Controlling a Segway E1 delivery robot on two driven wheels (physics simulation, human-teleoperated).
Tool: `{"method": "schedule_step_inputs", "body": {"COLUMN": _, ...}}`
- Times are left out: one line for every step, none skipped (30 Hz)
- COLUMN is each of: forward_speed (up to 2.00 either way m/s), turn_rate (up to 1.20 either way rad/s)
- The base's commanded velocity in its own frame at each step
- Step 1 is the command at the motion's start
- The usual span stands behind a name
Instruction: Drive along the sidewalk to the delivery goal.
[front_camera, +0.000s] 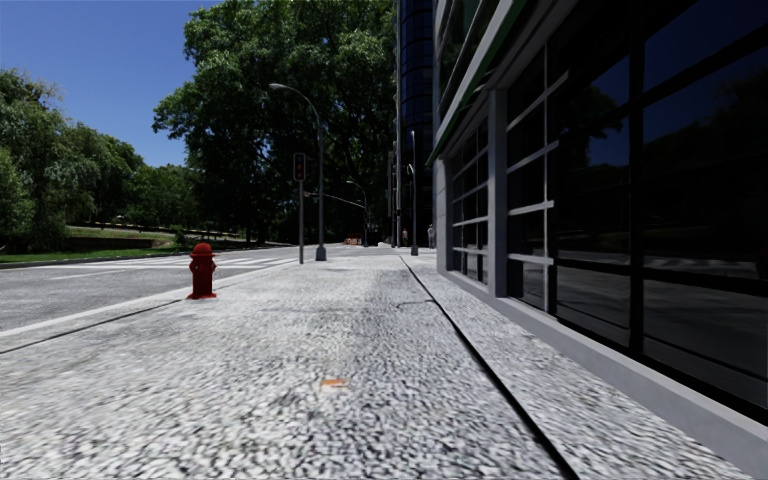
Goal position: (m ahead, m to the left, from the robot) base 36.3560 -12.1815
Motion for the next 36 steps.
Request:
{"method": "schedule_step_inputs", "body": {"forward_speed": 2.0, "turn_rate": 0.0}}
{"method": "schedule_step_inputs", "body": {"forward_speed": 2.0, "turn_rate": 0.0}}
{"method": "schedule_step_inputs", "body": {"forward_speed": 2.0, "turn_rate": 0.0}}
{"method": "schedule_step_inputs", "body": {"forward_speed": 2.0, "turn_rate": 0.0}}
{"method": "schedule_step_inputs", "body": {"forward_speed": 2.0, "turn_rate": 0.0}}
{"method": "schedule_step_inputs", "body": {"forward_speed": 2.0, "turn_rate": 0.0}}
{"method": "schedule_step_inputs", "body": {"forward_speed": 2.0, "turn_rate": 0.0}}
{"method": "schedule_step_inputs", "body": {"forward_speed": 2.0, "turn_rate": 0.0}}
{"method": "schedule_step_inputs", "body": {"forward_speed": 2.0, "turn_rate": 0.0}}
{"method": "schedule_step_inputs", "body": {"forward_speed": 2.0, "turn_rate": 0.0}}
{"method": "schedule_step_inputs", "body": {"forward_speed": 2.0, "turn_rate": 0.0}}
{"method": "schedule_step_inputs", "body": {"forward_speed": 2.0, "turn_rate": 0.0}}
{"method": "schedule_step_inputs", "body": {"forward_speed": 2.0, "turn_rate": 0.0}}
{"method": "schedule_step_inputs", "body": {"forward_speed": 2.0, "turn_rate": 0.0}}
{"method": "schedule_step_inputs", "body": {"forward_speed": 2.0, "turn_rate": 0.0}}
{"method": "schedule_step_inputs", "body": {"forward_speed": 2.0, "turn_rate": 0.0}}
{"method": "schedule_step_inputs", "body": {"forward_speed": 2.0, "turn_rate": 0.0}}
{"method": "schedule_step_inputs", "body": {"forward_speed": 2.0, "turn_rate": 0.0}}
{"method": "schedule_step_inputs", "body": {"forward_speed": 2.0, "turn_rate": 0.0}}
{"method": "schedule_step_inputs", "body": {"forward_speed": 2.0, "turn_rate": 0.0}}
{"method": "schedule_step_inputs", "body": {"forward_speed": 2.0, "turn_rate": 0.0}}
{"method": "schedule_step_inputs", "body": {"forward_speed": 2.0, "turn_rate": 0.0}}
{"method": "schedule_step_inputs", "body": {"forward_speed": 2.0, "turn_rate": 0.0}}
{"method": "schedule_step_inputs", "body": {"forward_speed": 2.0, "turn_rate": 0.0}}
{"method": "schedule_step_inputs", "body": {"forward_speed": 2.0, "turn_rate": 0.0}}
{"method": "schedule_step_inputs", "body": {"forward_speed": 2.0, "turn_rate": 0.0}}
{"method": "schedule_step_inputs", "body": {"forward_speed": 2.0, "turn_rate": 0.0}}
{"method": "schedule_step_inputs", "body": {"forward_speed": 2.0, "turn_rate": 0.0}}
{"method": "schedule_step_inputs", "body": {"forward_speed": 2.0, "turn_rate": 0.0}}
{"method": "schedule_step_inputs", "body": {"forward_speed": 2.0, "turn_rate": 0.0}}
{"method": "schedule_step_inputs", "body": {"forward_speed": 2.0, "turn_rate": 0.0}}
{"method": "schedule_step_inputs", "body": {"forward_speed": 2.0, "turn_rate": 0.0}}
{"method": "schedule_step_inputs", "body": {"forward_speed": 2.0, "turn_rate": 0.0}}
{"method": "schedule_step_inputs", "body": {"forward_speed": 2.0, "turn_rate": 0.0}}
{"method": "schedule_step_inputs", "body": {"forward_speed": 2.0, "turn_rate": 0.0}}
{"method": "schedule_step_inputs", "body": {"forward_speed": 2.0, "turn_rate": 0.0}}
